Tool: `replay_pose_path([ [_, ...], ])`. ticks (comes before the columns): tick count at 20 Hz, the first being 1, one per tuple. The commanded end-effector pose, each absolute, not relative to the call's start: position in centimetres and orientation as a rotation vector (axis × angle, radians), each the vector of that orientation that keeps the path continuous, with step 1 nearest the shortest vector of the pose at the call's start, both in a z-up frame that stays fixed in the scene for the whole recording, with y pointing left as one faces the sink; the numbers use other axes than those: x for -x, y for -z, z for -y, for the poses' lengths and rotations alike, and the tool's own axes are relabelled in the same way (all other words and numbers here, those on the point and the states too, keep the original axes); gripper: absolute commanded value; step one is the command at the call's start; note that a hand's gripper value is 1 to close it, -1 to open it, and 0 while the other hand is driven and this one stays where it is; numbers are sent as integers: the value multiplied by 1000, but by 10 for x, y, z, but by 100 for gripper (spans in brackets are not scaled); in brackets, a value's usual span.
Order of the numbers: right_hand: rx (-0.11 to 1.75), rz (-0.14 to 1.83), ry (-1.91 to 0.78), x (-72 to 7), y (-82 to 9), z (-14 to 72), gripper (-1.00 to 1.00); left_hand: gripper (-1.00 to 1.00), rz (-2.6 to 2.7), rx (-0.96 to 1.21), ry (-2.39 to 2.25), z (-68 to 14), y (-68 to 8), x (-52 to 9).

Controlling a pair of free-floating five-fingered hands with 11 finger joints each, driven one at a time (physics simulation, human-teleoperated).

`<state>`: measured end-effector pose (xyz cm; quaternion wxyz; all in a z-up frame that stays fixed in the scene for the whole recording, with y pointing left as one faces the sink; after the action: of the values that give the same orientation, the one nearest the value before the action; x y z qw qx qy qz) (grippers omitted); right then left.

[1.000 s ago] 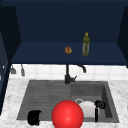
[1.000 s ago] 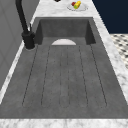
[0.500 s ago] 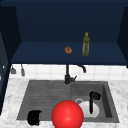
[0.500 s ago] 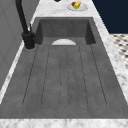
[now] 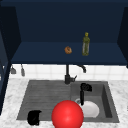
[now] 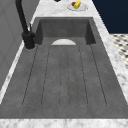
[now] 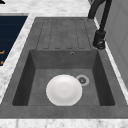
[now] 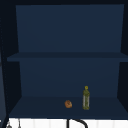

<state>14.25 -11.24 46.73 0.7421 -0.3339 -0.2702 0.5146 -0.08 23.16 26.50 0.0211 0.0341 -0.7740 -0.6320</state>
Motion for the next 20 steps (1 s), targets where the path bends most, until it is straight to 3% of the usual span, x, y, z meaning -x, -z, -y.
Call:
replay_pose_path([
  [1, 737, 604, -1152, -152, -491, 91, -100, 0, 2399, -106, 1959, -232, -265, 1],
  [20, 685, 566, -1187, -146, -589, -28, -100, 0, 2399, -106, 1959, -232, -265, 1],
])
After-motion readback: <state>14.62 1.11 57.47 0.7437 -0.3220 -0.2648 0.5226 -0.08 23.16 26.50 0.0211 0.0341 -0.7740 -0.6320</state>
